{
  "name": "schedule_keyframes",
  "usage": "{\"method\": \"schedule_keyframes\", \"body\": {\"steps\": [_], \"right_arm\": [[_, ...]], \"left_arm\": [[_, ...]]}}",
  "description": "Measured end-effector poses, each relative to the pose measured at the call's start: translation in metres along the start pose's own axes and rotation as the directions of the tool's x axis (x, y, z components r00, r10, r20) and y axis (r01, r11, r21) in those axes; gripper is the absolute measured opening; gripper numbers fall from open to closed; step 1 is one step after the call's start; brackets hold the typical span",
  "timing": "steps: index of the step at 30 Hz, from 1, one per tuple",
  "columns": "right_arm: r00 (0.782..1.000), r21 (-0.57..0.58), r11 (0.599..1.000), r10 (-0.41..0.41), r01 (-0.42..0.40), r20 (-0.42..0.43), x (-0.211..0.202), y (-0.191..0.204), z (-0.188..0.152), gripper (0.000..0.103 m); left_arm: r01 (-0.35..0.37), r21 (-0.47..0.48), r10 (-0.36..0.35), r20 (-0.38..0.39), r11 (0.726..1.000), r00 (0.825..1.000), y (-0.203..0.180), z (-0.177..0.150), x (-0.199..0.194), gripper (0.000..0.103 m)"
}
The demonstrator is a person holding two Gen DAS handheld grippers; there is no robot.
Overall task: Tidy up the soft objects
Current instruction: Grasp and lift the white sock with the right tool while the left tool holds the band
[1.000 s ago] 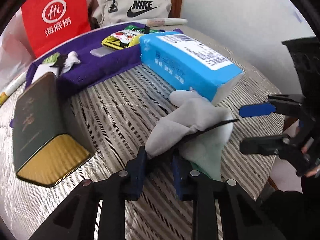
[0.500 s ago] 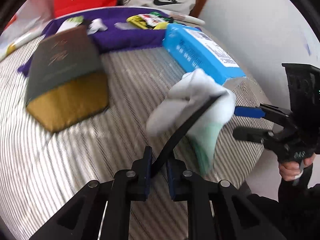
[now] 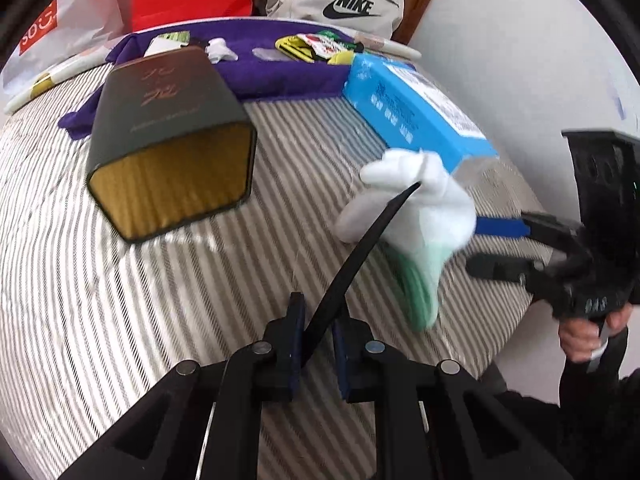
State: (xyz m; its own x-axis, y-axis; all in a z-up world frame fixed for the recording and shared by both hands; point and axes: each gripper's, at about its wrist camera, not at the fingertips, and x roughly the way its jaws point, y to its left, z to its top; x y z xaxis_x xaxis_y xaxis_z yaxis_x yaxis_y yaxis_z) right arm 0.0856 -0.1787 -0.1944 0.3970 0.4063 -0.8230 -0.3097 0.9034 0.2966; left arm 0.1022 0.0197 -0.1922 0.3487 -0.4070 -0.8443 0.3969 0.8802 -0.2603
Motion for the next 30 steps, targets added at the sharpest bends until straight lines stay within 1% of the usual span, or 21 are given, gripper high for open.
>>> {"method": "schedule_keyframes", "body": {"steps": [1, 5, 12, 15, 16, 18, 20, 23, 24, 25, 26, 27, 28, 30], "right_arm": [[1.000, 0.000, 1.000, 0.000, 0.000, 0.000, 0.000, 0.000, 0.000, 0.074], [1.000, 0.007, 1.000, -0.003, 0.003, 0.007, -0.001, 0.000, 0.003, 0.074], [1.000, -0.001, 1.000, 0.006, -0.006, 0.022, 0.010, 0.011, 0.017, 0.074], [1.000, -0.019, 1.000, -0.018, 0.018, 0.014, 0.027, 0.022, 0.023, 0.074], [1.000, -0.021, 0.999, -0.028, 0.028, 0.012, 0.032, 0.024, 0.023, 0.075], [0.997, -0.044, 0.997, -0.061, 0.063, 0.041, 0.035, 0.032, 0.024, 0.075], [0.995, -0.070, 0.993, -0.089, 0.092, 0.045, 0.038, 0.038, 0.024, 0.075], [0.990, -0.117, 0.984, -0.130, 0.136, 0.054, 0.040, 0.045, 0.019, 0.072], [0.989, -0.122, 0.983, -0.134, 0.141, 0.060, 0.039, 0.045, 0.017, 0.067], [0.988, -0.123, 0.982, -0.137, 0.144, 0.068, 0.037, 0.044, 0.015, 0.058], [0.988, -0.123, 0.982, -0.135, 0.143, 0.072, 0.035, 0.043, 0.013, 0.052], [0.989, -0.125, 0.982, -0.132, 0.141, 0.073, 0.033, 0.042, 0.012, 0.041], [0.990, -0.128, 0.983, -0.125, 0.133, 0.070, 0.031, 0.040, 0.009, 0.031], [0.992, -0.129, 0.985, -0.107, 0.115, 0.066, 0.027, 0.039, 0.006, 0.021]], "left_arm": [[0.001, -0.005, -0.001, 0.006, 1.000, 1.000, 0.001, 0.002, 0.001, 0.010], [0.016, -0.028, -0.016, 0.019, 0.999, 1.000, 0.005, 0.005, 0.000, 0.007], [0.006, -0.043, -0.003, 0.064, 0.999, 0.998, 0.011, -0.005, -0.025, 0.006], [0.001, -0.034, 0.002, 0.082, 0.999, 0.997, 0.014, -0.005, -0.033, 0.006], [0.005, -0.037, -0.002, 0.077, 0.999, 0.997, 0.015, -0.005, -0.033, 0.006], [0.006, -0.037, -0.003, 0.061, 0.999, 0.998, 0.016, -0.005, -0.028, 0.006], [-0.034, -0.034, 0.036, 0.045, 0.999, 0.998, 0.017, -0.005, -0.022, 0.006], [-0.047, -0.029, 0.048, 0.049, 0.998, 0.998, 0.018, -0.005, -0.022, 0.006], [-0.043, -0.026, 0.044, 0.050, 0.999, 0.998, 0.017, -0.004, -0.022, 0.008], [-0.042, -0.023, 0.044, 0.049, 0.999, 0.998, 0.016, -0.004, -0.022, 0.016], [-0.053, -0.010, 0.053, 0.047, 0.999, 0.997, 0.013, -0.002, -0.020, 0.020], [-0.074, 0.003, 0.074, 0.047, 0.997, 0.996, 0.010, -0.001, -0.018, 0.024], [-0.099, 0.013, 0.098, 0.048, 0.995, 0.994, 0.006, 0.001, -0.015, 0.024], [-0.152, 0.038, 0.151, 0.028, 0.988, 0.988, 0.002, 0.004, -0.005, 0.024]]}}
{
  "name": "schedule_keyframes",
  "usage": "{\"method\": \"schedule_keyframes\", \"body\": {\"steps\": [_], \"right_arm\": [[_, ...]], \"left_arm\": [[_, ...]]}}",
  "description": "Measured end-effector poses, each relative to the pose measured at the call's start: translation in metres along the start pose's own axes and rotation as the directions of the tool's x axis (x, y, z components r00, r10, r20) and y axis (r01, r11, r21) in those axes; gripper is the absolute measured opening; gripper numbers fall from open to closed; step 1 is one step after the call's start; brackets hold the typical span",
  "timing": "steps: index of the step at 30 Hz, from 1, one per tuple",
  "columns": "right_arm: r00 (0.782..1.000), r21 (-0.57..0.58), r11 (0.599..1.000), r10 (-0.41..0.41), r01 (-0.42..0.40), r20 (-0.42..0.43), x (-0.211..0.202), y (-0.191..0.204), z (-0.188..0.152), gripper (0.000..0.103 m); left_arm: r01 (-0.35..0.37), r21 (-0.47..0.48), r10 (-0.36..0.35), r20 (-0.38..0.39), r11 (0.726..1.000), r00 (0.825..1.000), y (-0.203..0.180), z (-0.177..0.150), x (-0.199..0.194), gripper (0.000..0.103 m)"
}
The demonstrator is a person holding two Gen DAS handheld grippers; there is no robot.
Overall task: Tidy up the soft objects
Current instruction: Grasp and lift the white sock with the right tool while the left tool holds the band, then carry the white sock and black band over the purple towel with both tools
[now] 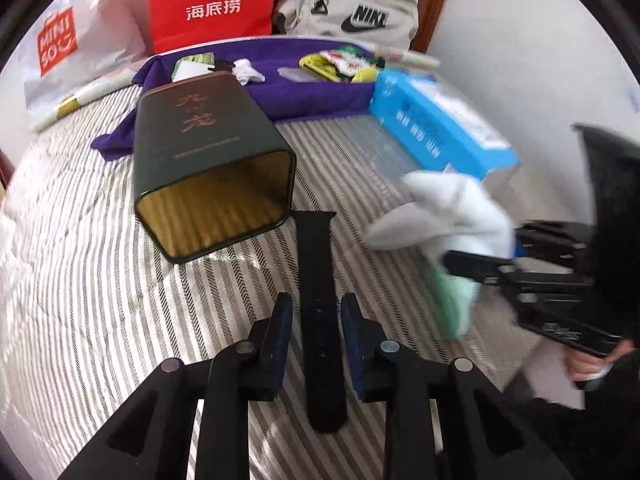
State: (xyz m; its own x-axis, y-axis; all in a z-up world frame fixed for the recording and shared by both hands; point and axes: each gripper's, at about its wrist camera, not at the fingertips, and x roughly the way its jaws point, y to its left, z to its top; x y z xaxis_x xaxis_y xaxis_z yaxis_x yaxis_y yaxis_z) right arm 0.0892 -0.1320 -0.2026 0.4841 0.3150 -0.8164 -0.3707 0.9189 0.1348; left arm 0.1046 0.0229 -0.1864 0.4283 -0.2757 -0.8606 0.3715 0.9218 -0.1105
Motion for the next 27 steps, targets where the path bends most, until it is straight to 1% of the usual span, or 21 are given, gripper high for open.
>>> {"method": "schedule_keyframes", "body": {"steps": [3, 6, 7, 8, 9, 14, 17, 20, 23, 27], "right_arm": [[1.000, -0.001, 1.000, -0.001, 0.001, -0.002, -0.008, -0.004, -0.009, 0.020], [1.000, -0.006, 1.000, -0.013, 0.013, 0.001, -0.018, -0.011, -0.021, 0.020], [1.000, -0.006, 1.000, -0.016, 0.016, 0.002, -0.022, -0.014, -0.027, 0.020], [1.000, -0.004, 1.000, -0.018, 0.018, 0.003, -0.025, -0.018, -0.031, 0.020], [1.000, -0.001, 1.000, -0.020, 0.020, 0.004, -0.028, -0.022, -0.035, 0.020], [0.999, 0.063, 0.997, -0.036, 0.035, 0.015, -0.040, -0.045, -0.049, 0.020], [0.999, 0.080, 0.996, -0.035, 0.033, 0.022, -0.042, -0.051, -0.049, 0.020], [0.999, 0.081, 0.996, -0.032, 0.029, 0.032, -0.044, -0.050, -0.047, 0.019], [0.999, 0.072, 0.997, -0.015, 0.011, 0.050, -0.049, -0.048, -0.045, 0.016], [0.998, 0.066, 0.998, 0.004, -0.009, 0.069, -0.058, -0.049, -0.039, 0.015]], "left_arm": [[-0.024, 0.016, 0.024, 0.020, 1.000, 1.000, -0.006, 0.002, 0.002, 0.033], [-0.085, 0.053, 0.083, 0.045, 0.995, 0.996, -0.016, 0.000, 0.004, 0.033], [-0.113, 0.062, 0.110, 0.050, 0.992, 0.993, -0.019, -0.001, 0.005, 0.031], [-0.121, 0.063, 0.118, 0.054, 0.991, 0.992, -0.021, -0.001, 0.004, 0.027], [-0.113, 0.065, 0.109, 0.053, 0.992, 0.993, -0.023, -0.002, 0.003, 0.020], [-0.111, 0.032, 0.109, 0.055, 0.993, 0.993, -0.021, -0.002, 0.003, 0.021], [-0.125, 0.052, 0.122, 0.064, 0.991, 0.990, -0.024, -0.004, 0.003, 0.021], [-0.108, 0.039, 0.105, 0.073, 0.993, 0.992, -0.021, -0.005, 0.002, 0.020], [-0.093, 0.013, 0.092, 0.052, 0.996, 0.994, -0.021, -0.005, -0.001, 0.019], [-0.098, -0.002, 0.098, 0.069, 0.995, 0.993, -0.024, -0.005, -0.012, 0.019]]}}
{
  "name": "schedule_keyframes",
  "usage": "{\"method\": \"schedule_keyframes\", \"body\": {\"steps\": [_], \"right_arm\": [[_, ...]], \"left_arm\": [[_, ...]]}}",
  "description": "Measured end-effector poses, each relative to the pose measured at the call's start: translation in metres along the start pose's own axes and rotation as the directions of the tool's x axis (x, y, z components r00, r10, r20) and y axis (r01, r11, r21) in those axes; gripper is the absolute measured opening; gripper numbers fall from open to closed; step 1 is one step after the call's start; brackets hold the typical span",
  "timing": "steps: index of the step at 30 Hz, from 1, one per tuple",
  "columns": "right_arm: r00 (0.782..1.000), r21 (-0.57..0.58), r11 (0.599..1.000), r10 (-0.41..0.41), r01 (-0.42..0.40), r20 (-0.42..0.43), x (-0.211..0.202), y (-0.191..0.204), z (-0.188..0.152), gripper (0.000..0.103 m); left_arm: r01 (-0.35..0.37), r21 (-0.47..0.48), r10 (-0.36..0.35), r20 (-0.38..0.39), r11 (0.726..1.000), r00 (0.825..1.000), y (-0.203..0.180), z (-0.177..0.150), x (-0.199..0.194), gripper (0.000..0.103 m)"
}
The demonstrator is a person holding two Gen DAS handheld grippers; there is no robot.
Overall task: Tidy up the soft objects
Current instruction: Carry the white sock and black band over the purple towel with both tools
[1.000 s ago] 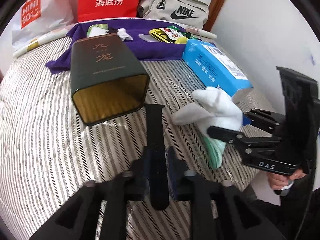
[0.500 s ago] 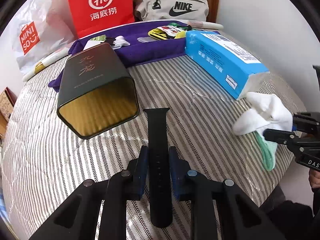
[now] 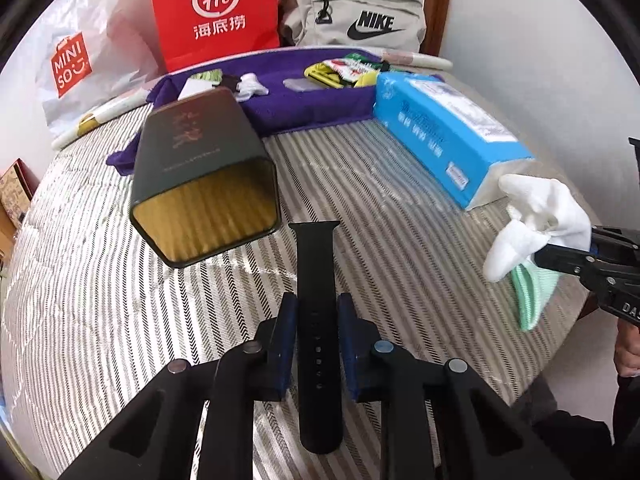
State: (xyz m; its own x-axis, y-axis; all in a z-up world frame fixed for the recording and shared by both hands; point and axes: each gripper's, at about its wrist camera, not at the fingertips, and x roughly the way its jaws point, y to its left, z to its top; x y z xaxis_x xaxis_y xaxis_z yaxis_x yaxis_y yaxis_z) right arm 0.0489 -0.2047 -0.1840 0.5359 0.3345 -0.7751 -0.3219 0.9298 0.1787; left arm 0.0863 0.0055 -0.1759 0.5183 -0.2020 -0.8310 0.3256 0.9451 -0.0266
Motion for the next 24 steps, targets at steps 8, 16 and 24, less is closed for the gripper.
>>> {"method": "schedule_keyframes", "body": {"steps": [8, 16, 24], "right_arm": [[0.998, -0.039, 0.998, 0.049, -0.048, 0.037, -0.020, 0.005, 0.014, 0.014], [0.993, -0.076, 0.994, 0.084, -0.078, 0.084, -0.039, 0.012, 0.046, 0.014], [0.989, -0.116, 0.990, 0.093, -0.080, 0.111, -0.034, 0.016, 0.100, 0.014]], "left_arm": [[0.037, -0.018, -0.036, 0.054, 0.999, 0.998, -0.001, 0.014, -0.033, 0.019], [0.055, -0.042, -0.051, 0.100, 0.998, 0.994, 0.011, 0.046, -0.055, 0.020], [0.058, -0.079, -0.047, 0.136, 0.995, 0.990, 0.039, 0.091, -0.055, 0.020]]}}
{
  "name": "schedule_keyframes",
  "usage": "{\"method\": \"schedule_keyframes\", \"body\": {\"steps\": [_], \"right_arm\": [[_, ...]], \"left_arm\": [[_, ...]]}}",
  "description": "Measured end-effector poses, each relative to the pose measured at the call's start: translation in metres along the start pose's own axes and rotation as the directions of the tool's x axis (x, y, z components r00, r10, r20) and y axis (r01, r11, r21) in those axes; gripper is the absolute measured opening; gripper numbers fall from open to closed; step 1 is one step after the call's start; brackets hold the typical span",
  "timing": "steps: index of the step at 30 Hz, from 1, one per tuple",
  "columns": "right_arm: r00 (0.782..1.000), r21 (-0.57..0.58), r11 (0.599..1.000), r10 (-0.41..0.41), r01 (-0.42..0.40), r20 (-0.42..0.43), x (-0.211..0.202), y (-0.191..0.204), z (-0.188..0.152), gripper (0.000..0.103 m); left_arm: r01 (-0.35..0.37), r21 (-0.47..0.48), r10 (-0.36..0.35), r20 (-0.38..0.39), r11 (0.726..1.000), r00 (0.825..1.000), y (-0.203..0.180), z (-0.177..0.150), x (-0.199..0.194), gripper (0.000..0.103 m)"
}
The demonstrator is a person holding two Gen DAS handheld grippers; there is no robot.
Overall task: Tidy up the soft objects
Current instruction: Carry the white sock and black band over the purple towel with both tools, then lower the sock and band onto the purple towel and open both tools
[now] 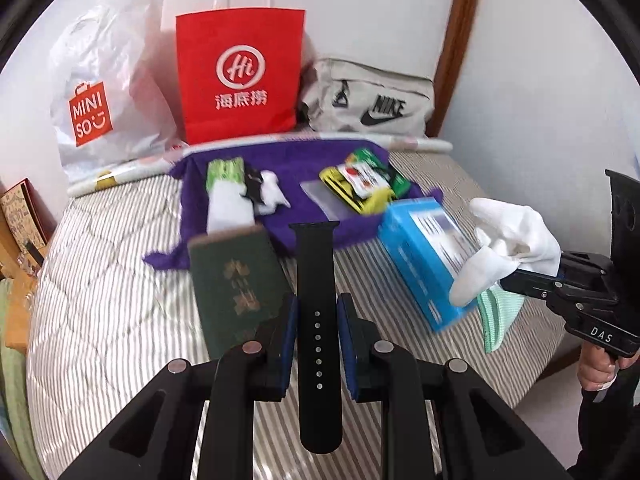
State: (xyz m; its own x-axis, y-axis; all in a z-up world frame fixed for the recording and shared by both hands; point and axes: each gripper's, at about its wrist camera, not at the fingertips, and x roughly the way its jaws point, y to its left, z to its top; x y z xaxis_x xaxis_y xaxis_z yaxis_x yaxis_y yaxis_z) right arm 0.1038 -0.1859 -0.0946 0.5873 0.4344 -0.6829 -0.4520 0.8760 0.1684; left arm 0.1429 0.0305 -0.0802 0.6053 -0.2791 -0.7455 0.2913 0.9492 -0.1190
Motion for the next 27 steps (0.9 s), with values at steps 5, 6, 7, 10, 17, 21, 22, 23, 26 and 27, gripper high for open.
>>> {"method": "schedule_keyframes", "body": {"steps": [5, 6, 7, 10, 17, 21, 22, 23, 26, 27], "right_arm": [[1.000, -0.014, 1.000, -0.009, 0.009, 0.019, 0.019, -0.013, 0.037, 0.014], [1.000, -0.013, 1.000, -0.011, 0.011, 0.020, 0.023, -0.016, 0.045, 0.014], [1.000, -0.011, 1.000, -0.013, 0.013, 0.021, 0.028, -0.020, 0.052, 0.014], [0.999, -0.008, 1.000, -0.028, 0.028, 0.025, 0.045, -0.035, 0.073, 0.014], [0.998, 0.023, 0.998, -0.065, 0.065, -0.002, 0.090, -0.070, 0.109, 0.014], [0.996, 0.037, 0.996, -0.079, 0.080, -0.041, 0.115, -0.085, 0.120, 0.014], [0.995, 0.039, 0.996, -0.079, 0.082, -0.058, 0.122, -0.089, 0.123, 0.014], [0.994, 0.040, 0.996, -0.081, 0.084, -0.067, 0.126, -0.091, 0.124, 0.014], [0.992, 0.042, 0.995, -0.083, 0.088, -0.095, 0.142, -0.099, 0.129, 0.014], [0.990, 0.046, 0.994, -0.090, 0.095, -0.107, 0.148, -0.103, 0.130, 0.014]], "left_arm": [[-0.016, -0.018, 0.017, 0.019, 1.000, 1.000, 0.019, 0.034, 0.012, 0.020], [-0.021, -0.022, 0.022, 0.020, 1.000, 1.000, 0.023, 0.041, 0.015, 0.020], [-0.021, -0.028, 0.022, 0.021, 0.999, 1.000, 0.027, 0.048, 0.020, 0.020], [-0.003, -0.056, 0.004, 0.017, 0.998, 1.000, 0.039, 0.068, 0.035, 0.020], [-0.021, -0.080, 0.017, -0.048, 0.997, 0.999, 0.057, 0.108, 0.091, 0.020], [-0.010, -0.096, 0.001, -0.093, 0.995, 0.996, 0.066, 0.121, 0.122, 0.020], [-0.016, -0.099, 0.006, -0.103, 0.995, 0.995, 0.068, 0.123, 0.129, 0.020], [-0.023, -0.102, 0.011, -0.114, 0.995, 0.993, 0.070, 0.125, 0.135, 0.020], [-0.041, -0.119, 0.024, -0.137, 0.992, 0.990, 0.078, 0.129, 0.150, 0.020], [-0.049, -0.124, 0.031, -0.149, 0.991, 0.988, 0.081, 0.130, 0.155, 0.020]]}}
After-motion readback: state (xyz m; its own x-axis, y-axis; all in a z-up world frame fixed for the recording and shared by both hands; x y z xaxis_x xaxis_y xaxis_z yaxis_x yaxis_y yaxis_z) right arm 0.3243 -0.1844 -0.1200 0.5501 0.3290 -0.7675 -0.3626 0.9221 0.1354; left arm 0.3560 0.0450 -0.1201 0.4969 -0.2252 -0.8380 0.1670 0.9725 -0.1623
